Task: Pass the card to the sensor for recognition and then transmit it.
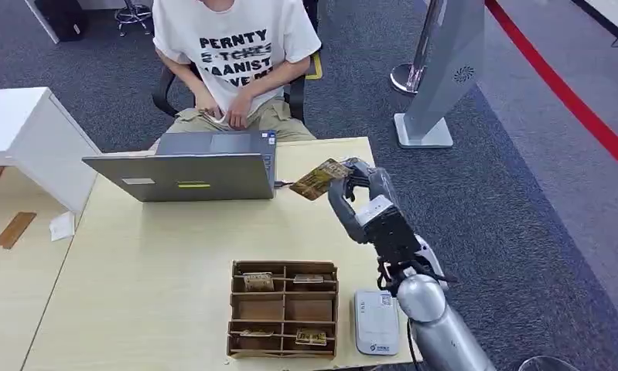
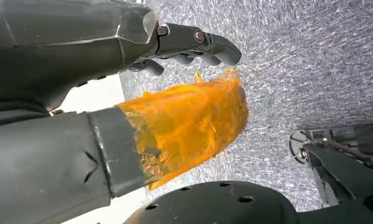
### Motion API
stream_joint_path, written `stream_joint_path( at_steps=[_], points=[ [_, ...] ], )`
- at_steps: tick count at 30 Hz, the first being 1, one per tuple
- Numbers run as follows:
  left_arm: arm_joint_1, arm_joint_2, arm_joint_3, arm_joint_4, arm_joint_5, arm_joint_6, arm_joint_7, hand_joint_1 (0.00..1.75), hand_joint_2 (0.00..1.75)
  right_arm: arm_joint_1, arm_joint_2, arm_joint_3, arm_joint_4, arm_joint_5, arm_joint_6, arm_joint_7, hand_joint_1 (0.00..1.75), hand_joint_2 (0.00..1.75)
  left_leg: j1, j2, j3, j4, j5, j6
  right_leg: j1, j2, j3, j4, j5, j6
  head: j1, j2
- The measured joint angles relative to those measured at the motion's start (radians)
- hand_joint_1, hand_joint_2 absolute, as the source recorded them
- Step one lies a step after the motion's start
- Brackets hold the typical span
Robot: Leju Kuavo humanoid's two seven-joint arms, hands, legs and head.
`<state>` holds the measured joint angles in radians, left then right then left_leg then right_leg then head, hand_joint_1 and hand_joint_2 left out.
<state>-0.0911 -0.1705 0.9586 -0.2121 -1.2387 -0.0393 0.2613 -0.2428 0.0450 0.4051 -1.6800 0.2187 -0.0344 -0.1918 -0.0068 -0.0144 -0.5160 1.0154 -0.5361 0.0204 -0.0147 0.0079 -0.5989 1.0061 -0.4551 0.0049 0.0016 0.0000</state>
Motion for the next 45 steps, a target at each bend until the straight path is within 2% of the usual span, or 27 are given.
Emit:
stream_joint_path(
  at_steps=[4, 11, 19, 24, 32, 37, 45],
  points=[
    [0.002, 0.001, 0.017, 0.0, 0.016, 0.0, 0.0, 0.0, 0.0, 0.08, -0.027, -0.043, -0.031, -0.073, 0.04, -0.024, 1.75, 1.75, 0.0, 0.0, -0.001, 0.0, 0.0, 0.0, 0.0, 0.0, -0.001, 0.0, 0.0, 0.0, 0.0, 0.0],
    [0.002, 0.005, 0.034, 0.0, 0.024, 0.0, -0.002, 0.0, 0.0, 0.156, -0.06, -0.095, -0.059, -0.093, 0.055, -0.035, 1.75, 1.75, 0.0, 0.0, -0.001, 0.0, -0.001, -0.001, 0.0, 0.0, 0.0, 0.0, -0.001, 0.0, 0.0, 0.0],
    [0.003, 0.006, 0.055, 0.0, 0.04, 0.0, -0.008, 0.0, 0.0, 0.236, -0.141, -0.157, -0.065, -0.04, 0.105, -0.031, 1.75, 1.75, 0.0, 0.0, -0.001, 0.0, -0.001, 0.0, 0.0, 0.0, 0.0, 0.0, -0.001, 0.0, 0.0, 0.0],
    [0.002, 0.008, 0.065, 0.0, 0.044, -0.001, -0.008, 0.0, 0.0, 0.256, -0.173, -0.174, -0.061, -0.006, 0.131, -0.014, 1.75, 1.75, 0.0, 0.0, -0.001, 0.0, -0.001, 0.0, 0.0, 0.0, 0.0, 0.0, -0.001, 0.0, 0.0, 0.0],
    [0.002, 0.009, 0.066, 0.0, 0.045, -0.001, -0.008, 0.0, 0.0, 0.263, -0.18, -0.176, -0.058, 0.003, 0.139, -0.01, 1.75, 1.75, 0.0, 0.0, -0.001, 0.0, -0.001, 0.0, 0.0, 0.0, 0.0, 0.0, -0.001, 0.0, 0.0, 0.0],
    [0.003, 0.01, 0.067, 0.0, 0.046, -0.001, -0.008, 0.0, 0.0, 0.286, -0.208, -0.192, -0.048, 0.012, 0.143, -0.007, 1.75, 1.75, 0.0, 0.0, -0.001, 0.0, -0.001, 0.0, 0.0, 0.0, 0.0, 0.0, -0.001, 0.0, 0.0, 0.0],
    [0.003, 0.01, 0.067, 0.0, 0.046, -0.001, -0.008, 0.0, 0.0, 0.29, -0.211, -0.193, -0.048, 0.012, 0.143, -0.007, 1.75, 1.75, 0.0, 0.001, -0.001, 0.0, -0.001, 0.0, 0.0, 0.0, 0.0, 0.0, -0.001, 0.0, 0.0, 0.0]
  ],
)
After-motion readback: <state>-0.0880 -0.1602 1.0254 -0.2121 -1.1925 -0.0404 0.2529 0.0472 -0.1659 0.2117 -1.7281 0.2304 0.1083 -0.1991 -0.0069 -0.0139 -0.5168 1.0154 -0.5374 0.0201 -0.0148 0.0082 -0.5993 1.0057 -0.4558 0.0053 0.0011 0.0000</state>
